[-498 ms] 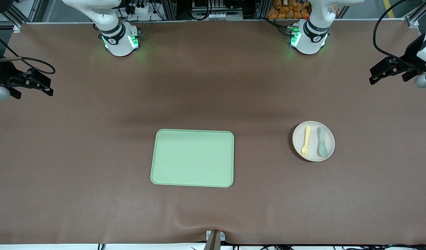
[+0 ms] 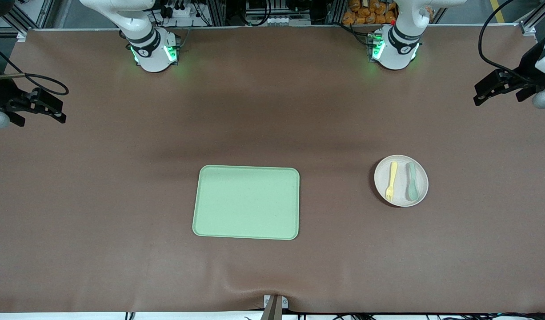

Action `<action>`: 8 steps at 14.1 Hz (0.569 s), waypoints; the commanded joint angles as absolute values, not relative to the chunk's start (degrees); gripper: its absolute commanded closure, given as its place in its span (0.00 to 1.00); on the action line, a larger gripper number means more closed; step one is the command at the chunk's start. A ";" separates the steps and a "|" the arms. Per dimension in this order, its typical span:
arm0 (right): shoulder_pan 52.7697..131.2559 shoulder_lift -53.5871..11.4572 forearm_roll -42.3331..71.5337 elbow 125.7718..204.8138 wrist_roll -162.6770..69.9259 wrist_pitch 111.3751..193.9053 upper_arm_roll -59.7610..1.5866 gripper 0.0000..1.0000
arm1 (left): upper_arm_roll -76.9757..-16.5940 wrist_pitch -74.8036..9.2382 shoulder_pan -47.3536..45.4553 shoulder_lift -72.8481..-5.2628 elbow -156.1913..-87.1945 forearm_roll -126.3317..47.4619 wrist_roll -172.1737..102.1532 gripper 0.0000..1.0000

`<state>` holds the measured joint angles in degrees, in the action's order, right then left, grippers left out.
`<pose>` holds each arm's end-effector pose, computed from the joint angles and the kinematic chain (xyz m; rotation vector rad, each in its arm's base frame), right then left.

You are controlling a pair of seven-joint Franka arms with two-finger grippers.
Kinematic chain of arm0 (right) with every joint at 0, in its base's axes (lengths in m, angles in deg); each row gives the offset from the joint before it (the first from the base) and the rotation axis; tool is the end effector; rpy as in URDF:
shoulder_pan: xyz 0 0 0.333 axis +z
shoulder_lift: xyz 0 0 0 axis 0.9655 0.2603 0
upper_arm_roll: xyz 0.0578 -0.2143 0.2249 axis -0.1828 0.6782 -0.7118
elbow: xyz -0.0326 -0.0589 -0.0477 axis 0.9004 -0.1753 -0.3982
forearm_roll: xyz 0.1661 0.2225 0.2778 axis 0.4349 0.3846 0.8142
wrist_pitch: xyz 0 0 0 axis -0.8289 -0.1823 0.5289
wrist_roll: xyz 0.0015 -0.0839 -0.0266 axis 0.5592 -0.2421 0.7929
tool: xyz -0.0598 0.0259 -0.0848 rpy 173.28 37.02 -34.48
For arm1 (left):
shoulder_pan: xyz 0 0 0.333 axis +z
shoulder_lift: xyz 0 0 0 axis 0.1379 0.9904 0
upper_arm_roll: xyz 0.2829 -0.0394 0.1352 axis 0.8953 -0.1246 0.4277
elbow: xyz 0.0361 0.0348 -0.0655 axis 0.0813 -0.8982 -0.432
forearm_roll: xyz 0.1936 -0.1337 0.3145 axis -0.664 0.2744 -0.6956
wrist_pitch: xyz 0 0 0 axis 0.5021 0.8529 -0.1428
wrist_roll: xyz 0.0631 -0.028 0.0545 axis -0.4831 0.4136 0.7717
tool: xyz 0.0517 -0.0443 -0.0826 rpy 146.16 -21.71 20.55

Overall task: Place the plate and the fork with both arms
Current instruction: 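Move the left gripper toward the white plate's rim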

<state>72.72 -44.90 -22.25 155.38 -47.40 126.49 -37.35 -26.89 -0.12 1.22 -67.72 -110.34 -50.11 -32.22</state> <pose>0.5520 0.0061 0.6356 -3.1380 -0.1267 -0.0178 0.5257 -0.0425 0.6593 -3.1098 -0.1181 0.0189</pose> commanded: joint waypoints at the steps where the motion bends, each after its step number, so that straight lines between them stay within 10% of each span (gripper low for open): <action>1: 71.31 -44.97 -20.84 155.30 -46.31 126.23 -37.96 0.00 | -26.79 0.54 1.33 -65.39 -109.60 -51.42 -33.38 0.00; 8: 71.31 -44.97 -20.75 155.30 -46.31 126.23 -37.88 0.00 | -26.88 -28.87 6.95 -59.59 -130.50 -51.33 -33.20 0.00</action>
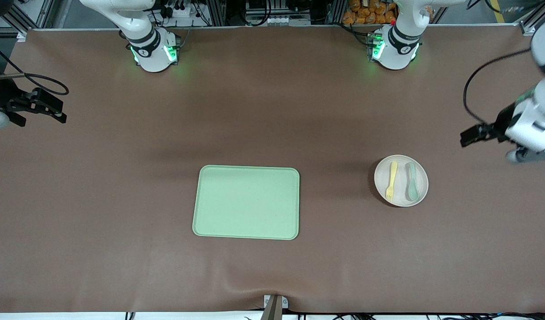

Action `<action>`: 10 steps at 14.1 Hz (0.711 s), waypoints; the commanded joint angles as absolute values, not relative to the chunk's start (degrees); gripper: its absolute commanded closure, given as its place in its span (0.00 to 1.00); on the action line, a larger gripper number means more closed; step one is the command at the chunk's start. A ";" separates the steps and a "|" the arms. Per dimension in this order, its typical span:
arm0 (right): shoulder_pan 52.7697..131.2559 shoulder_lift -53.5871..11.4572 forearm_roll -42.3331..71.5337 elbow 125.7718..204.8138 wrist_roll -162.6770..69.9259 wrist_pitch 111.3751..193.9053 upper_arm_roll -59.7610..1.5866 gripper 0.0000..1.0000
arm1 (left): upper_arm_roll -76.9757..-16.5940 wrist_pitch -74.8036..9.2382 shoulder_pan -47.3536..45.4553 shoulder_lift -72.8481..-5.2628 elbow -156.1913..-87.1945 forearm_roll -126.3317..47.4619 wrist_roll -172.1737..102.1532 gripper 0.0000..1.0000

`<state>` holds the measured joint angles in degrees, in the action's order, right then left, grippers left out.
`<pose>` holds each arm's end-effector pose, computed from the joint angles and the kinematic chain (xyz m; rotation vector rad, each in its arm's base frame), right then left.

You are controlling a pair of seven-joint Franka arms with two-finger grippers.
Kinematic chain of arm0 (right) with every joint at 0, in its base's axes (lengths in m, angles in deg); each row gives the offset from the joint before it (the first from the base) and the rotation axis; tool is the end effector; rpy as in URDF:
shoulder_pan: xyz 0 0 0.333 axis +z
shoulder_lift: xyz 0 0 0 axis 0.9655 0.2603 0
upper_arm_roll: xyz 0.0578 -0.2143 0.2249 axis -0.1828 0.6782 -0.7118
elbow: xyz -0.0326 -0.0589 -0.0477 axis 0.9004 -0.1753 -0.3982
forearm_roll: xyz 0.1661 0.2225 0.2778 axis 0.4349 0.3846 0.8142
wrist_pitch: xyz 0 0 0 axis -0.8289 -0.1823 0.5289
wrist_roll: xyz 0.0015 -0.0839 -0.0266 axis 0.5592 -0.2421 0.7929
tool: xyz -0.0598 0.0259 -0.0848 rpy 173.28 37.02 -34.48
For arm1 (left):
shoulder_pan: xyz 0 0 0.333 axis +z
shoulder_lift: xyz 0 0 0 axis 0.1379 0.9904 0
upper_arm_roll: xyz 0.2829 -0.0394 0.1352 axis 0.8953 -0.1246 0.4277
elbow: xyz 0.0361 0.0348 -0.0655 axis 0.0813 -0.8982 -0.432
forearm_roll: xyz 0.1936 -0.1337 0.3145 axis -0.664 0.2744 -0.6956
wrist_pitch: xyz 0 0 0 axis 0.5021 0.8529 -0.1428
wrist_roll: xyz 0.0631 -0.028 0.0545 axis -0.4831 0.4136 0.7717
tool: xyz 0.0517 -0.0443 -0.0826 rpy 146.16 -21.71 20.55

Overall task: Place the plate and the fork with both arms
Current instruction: 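Move the left gripper toward the white plate's rim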

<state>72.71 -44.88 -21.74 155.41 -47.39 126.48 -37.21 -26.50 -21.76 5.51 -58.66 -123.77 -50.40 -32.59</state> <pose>0.5521 0.0056 0.6352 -3.1292 -0.1228 -0.0165 0.5907 -0.0017 0.4914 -3.0948 -0.2145 0.0426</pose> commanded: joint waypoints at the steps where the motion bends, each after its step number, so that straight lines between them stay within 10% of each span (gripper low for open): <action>1: 71.31 -44.97 -20.75 155.30 -46.31 126.23 -37.96 0.00 | -26.88 -32.56 6.96 -58.88 -133.05 -51.07 -33.11 0.00; 10: 71.31 -44.97 -20.75 155.39 -46.31 126.23 -37.96 0.00 | -27.05 -58.08 9.07 -46.85 -143.97 -45.27 -33.02 0.00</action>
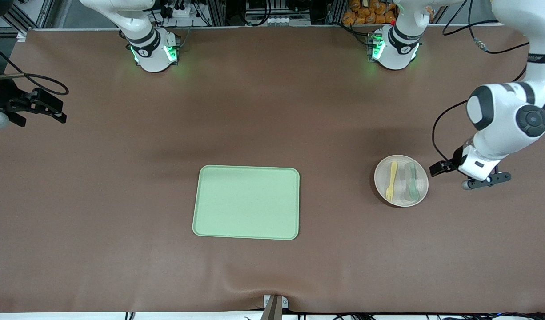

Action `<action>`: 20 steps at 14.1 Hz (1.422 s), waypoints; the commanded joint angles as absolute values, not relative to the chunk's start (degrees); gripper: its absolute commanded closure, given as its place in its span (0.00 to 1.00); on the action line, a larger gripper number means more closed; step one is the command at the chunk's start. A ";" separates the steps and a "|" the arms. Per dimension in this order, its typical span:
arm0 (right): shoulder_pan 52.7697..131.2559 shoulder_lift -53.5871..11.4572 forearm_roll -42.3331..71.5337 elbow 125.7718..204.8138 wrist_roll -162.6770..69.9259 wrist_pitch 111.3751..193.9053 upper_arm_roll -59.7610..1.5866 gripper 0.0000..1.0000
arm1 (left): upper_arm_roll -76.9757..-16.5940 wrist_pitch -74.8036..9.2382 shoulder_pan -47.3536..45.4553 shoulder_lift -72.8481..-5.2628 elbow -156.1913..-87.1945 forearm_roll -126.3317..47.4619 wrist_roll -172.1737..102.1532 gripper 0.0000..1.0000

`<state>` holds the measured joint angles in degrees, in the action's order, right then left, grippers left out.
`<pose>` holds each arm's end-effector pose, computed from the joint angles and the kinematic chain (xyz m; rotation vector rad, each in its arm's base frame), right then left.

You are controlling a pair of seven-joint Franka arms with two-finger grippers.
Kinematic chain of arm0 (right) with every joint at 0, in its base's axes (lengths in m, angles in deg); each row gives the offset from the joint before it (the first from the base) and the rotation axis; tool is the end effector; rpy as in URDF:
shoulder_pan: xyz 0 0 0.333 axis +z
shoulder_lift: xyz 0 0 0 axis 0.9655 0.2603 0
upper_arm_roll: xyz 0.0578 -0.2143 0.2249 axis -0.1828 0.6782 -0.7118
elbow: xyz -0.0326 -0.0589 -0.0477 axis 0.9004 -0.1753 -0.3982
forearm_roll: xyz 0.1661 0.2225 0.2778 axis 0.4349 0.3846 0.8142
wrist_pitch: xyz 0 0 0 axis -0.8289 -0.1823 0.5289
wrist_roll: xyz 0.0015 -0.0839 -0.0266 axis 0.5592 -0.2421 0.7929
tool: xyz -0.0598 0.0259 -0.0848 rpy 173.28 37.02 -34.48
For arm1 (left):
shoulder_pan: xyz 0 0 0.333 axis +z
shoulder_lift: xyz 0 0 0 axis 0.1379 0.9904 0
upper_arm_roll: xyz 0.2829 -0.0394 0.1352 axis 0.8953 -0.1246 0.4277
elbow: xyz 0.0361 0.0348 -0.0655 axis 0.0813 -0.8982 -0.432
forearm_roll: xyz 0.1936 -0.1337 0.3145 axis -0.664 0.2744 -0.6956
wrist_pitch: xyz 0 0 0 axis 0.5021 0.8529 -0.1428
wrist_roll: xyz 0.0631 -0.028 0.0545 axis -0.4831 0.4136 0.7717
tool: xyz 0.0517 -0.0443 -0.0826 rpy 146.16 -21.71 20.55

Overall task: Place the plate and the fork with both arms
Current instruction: 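Lower the left gripper and grasp the white plate's rim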

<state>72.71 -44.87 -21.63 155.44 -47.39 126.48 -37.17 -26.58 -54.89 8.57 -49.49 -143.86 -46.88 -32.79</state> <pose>0.5521 0.0055 0.6349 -3.1273 -0.1216 -0.0155 0.5763 0.0259 0.2888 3.1119 0.3369 0.0574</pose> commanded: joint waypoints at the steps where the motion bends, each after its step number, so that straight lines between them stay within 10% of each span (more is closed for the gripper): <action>1: 71.31 -44.97 -20.75 155.39 -46.31 126.23 -37.96 0.00 | -27.05 -58.87 9.15 -45.44 -143.97 -43.70 -33.02 0.00; 10: 71.31 -44.97 -20.75 155.39 -46.31 126.23 -37.88 0.00 | -27.05 -61.51 10.65 -39.19 -143.18 -39.11 -33.20 0.25; 20: 71.22 -44.97 -20.75 155.39 -46.22 126.23 -37.88 0.00 | -27.14 -62.05 10.65 -38.31 -142.92 -35.68 -33.38 0.77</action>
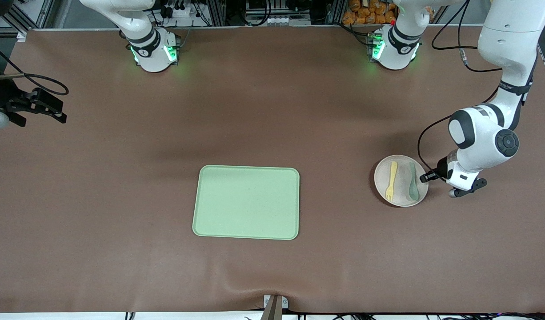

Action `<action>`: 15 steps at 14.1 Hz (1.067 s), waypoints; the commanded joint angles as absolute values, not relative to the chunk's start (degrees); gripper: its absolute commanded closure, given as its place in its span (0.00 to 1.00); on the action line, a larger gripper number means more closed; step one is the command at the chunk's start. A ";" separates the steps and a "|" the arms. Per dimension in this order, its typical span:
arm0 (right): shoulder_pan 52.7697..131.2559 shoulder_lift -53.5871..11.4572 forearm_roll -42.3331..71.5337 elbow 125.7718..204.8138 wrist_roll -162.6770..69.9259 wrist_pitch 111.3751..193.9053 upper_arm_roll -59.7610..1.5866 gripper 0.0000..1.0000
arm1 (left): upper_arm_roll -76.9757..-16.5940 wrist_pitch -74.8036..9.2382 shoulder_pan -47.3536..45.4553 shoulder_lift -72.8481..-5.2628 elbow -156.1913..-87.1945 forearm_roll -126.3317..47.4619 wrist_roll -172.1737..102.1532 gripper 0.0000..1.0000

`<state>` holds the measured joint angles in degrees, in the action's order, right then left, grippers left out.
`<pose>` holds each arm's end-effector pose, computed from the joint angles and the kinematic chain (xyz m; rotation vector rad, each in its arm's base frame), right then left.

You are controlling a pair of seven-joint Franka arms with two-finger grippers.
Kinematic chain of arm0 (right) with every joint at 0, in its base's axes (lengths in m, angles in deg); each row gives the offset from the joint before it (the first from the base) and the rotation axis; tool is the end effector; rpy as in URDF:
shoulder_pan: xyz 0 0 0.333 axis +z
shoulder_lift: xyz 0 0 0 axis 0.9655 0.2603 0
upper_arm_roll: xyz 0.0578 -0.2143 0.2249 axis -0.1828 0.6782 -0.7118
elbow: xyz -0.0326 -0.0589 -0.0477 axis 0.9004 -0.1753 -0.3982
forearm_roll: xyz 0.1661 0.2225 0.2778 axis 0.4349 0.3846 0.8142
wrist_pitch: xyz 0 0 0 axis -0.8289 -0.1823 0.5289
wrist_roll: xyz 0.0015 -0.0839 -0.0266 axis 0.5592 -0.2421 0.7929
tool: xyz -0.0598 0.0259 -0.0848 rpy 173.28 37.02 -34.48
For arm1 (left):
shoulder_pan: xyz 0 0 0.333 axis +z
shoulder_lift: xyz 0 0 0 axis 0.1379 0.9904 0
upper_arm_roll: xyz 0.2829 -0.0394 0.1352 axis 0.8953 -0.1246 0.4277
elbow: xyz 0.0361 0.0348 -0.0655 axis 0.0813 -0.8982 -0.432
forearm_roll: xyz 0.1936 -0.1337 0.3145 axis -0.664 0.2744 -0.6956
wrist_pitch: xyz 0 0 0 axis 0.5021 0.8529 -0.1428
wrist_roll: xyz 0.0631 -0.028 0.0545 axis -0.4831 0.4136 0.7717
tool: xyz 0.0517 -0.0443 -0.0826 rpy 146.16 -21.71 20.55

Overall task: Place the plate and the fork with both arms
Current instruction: 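Lower the left gripper and grasp the white plate's rim, then carry the plate with the left gripper onto the green tray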

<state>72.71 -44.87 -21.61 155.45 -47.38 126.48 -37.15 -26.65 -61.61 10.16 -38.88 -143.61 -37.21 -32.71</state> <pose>0.5521 0.0053 0.6348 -3.1270 -0.1214 -0.0153 0.5721 0.0439 0.1940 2.9925 0.5835 -0.0441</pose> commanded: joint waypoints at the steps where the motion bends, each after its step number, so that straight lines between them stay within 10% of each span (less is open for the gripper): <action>1: 71.22 -44.97 -20.75 155.39 -46.22 126.23 -37.88 0.00 | -27.14 -62.05 10.74 -38.22 -142.92 -35.42 -33.38 0.86; 3: 71.31 -44.97 -20.75 155.39 -46.31 126.23 -37.88 0.00 | -27.23 -62.05 10.65 -38.22 -142.92 -34.54 -33.38 1.00; 15: 71.22 -44.97 -20.75 155.39 -46.31 126.23 -37.88 0.00 | -36.44 -59.69 10.21 -39.54 -137.31 -31.02 -32.67 1.00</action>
<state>72.71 -44.87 -21.60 155.45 -47.38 126.47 -37.10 -34.33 -61.55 10.08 -38.96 -139.47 -32.39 -32.55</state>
